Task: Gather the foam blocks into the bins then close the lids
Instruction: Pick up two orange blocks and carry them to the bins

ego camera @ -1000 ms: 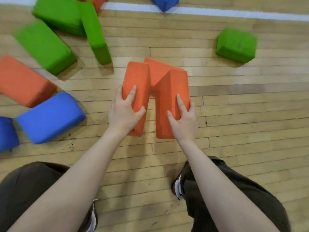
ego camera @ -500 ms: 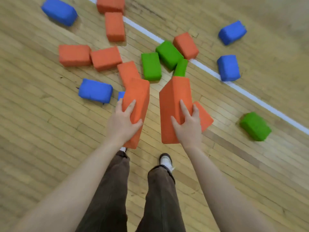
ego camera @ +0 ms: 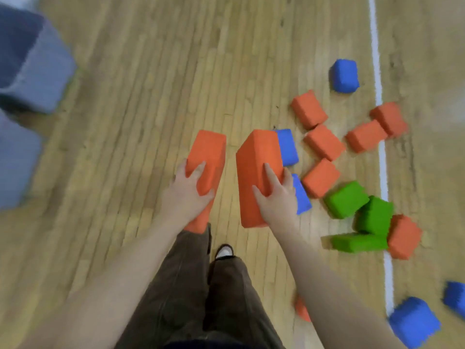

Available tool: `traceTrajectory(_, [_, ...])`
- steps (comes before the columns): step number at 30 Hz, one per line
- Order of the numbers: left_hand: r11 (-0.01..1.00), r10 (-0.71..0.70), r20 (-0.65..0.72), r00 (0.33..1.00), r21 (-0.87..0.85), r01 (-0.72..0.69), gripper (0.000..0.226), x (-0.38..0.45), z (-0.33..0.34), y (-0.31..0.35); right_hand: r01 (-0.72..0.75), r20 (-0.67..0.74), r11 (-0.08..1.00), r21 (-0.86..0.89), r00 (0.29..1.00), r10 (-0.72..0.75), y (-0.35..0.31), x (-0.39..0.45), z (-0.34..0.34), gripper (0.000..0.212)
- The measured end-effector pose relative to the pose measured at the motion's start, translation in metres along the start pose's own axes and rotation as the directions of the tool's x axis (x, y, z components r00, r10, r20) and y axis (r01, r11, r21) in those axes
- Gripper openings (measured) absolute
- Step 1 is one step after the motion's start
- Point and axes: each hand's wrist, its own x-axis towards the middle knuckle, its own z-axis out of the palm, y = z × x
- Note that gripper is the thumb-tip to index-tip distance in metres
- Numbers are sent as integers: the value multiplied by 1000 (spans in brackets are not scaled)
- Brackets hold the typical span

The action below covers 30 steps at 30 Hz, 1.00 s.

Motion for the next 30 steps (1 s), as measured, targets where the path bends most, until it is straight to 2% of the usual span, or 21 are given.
traceTrajectory(2, [987,-153,-63,986,-57,149,71,-24,-20,-38,143,88,988,-55,987,-138,-46,0,19,63])
traceTrajectory(5, [930,-354,-138,925,-153,334,71,-60,-42,-96,339,229,938,-75,921,-315,-117,-5,50,62])
traceTrajectory(10, [753,-642,-201,740,-346,559,69,-114,-62,-191,606,416,792,-73,741,-528,-236,-25,121,64])
traceTrajectory(14, [606,-785,-199,587,-448,657,67,-135,-89,-266,732,506,679,-46,604,-617,-328,-53,184,63])
traceTrajectory(19, [550,-830,-222,512,-483,681,68,-133,-140,-347,795,569,606,-24,509,-645,-421,-81,250,64])
traceTrajectory(23, [520,-848,-240,472,-542,660,68,-117,-191,-403,803,596,593,-49,500,-628,-478,-82,287,64])
traceTrajectory(30, [541,-837,-293,462,-561,626,67,-47,-281,-507,776,583,624,-93,550,-598,-570,-39,358,64])
